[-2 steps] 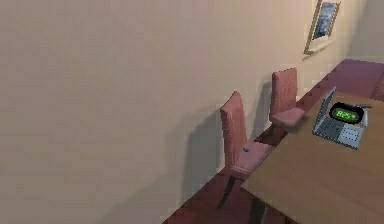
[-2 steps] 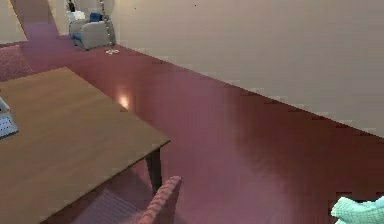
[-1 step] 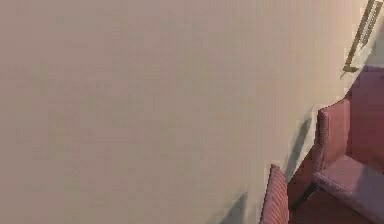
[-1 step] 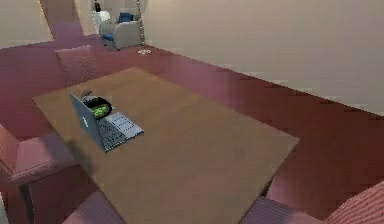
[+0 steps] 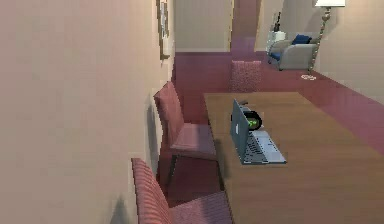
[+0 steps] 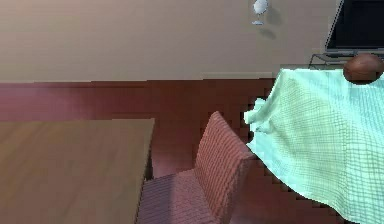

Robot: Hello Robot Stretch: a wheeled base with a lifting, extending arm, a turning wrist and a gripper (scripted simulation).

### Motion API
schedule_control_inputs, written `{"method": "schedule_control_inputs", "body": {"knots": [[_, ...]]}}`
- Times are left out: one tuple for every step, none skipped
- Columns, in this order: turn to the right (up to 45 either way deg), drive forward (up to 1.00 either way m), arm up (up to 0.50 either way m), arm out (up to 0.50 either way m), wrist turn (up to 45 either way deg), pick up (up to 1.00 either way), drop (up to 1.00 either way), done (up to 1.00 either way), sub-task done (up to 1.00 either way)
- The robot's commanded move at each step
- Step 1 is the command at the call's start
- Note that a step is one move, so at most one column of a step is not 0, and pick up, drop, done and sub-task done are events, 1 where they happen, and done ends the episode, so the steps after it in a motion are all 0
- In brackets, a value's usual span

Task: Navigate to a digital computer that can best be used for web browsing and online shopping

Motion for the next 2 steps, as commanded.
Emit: {"method": "schedule_control_inputs", "body": {"knots": [[18.0,0.0,0.0,0.0,0.0,0.0,0.0,0.0,0.0],[0.0,0.0,0.0,0.0,0.0,0.0,0.0,1.0,0.0]]}}
